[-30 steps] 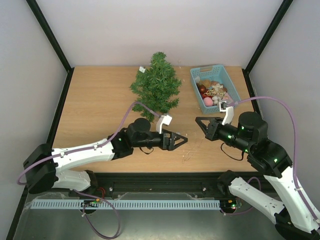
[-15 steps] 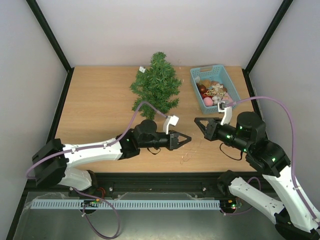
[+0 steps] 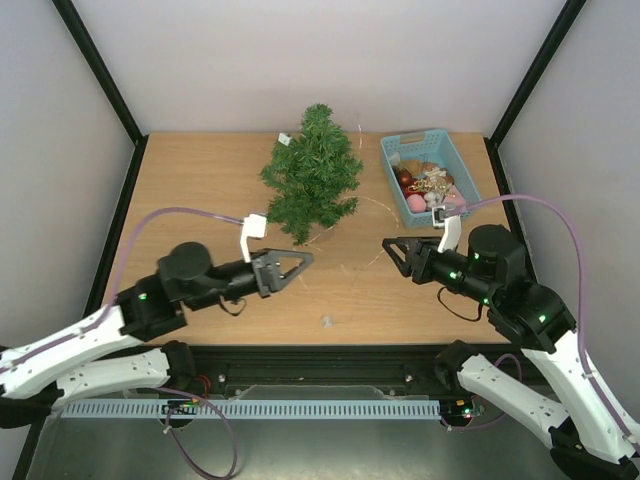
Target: Decorate the small christmas tree
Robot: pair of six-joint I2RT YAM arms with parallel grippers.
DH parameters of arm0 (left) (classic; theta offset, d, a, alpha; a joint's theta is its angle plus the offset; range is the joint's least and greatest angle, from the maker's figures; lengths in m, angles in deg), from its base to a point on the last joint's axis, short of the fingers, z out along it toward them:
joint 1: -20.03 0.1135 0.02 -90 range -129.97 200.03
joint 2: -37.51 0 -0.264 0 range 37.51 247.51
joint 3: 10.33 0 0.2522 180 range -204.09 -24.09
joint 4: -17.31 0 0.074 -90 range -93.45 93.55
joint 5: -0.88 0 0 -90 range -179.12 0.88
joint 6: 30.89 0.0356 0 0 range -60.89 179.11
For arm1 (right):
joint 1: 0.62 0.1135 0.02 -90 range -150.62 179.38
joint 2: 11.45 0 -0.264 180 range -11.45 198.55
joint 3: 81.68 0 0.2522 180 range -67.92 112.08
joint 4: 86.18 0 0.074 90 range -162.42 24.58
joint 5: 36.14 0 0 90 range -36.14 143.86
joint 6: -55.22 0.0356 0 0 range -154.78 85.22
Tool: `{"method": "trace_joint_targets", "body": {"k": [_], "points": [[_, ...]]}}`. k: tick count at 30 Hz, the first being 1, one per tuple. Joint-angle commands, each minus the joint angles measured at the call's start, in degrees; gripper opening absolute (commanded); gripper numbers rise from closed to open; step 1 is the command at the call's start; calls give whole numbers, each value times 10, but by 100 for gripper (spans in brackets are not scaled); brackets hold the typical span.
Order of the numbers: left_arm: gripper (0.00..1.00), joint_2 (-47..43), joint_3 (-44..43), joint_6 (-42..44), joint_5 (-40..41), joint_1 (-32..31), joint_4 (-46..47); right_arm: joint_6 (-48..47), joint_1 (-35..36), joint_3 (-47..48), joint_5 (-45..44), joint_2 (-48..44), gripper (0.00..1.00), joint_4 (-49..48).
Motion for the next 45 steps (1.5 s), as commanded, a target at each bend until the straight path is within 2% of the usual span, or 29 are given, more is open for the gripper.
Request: {"method": "trace_joint_targets", "body": {"k": [1,11,17,21,26,31,40,45], "points": [[2,-63,-39,-36,69,-4,-144,-14,-3,-12,-5,-6,46,-15],[2,-140,-64,-70,103,-5,-239,-10,-2,-98,41,-27,47,-55],[2,-157,-90,-76,120,-4,-267,2,1,-182,98,-44,49,-141],[2,-152,-110,-75,123,-4,-276,5,37,-248,124,-41,50,-233],[2,-147,-131,-76,126,-5,-289,-10,190,-277,40,17,52,-340],[2,-150,-138,-78,139,-4,-304,-47,328,-245,-67,106,59,-415],[2,-157,-160,-78,158,-4,-332,-99,356,-145,-160,261,70,-479],[2,-158,-165,-77,164,-4,-332,-104,358,-117,-167,307,70,-509]]}}
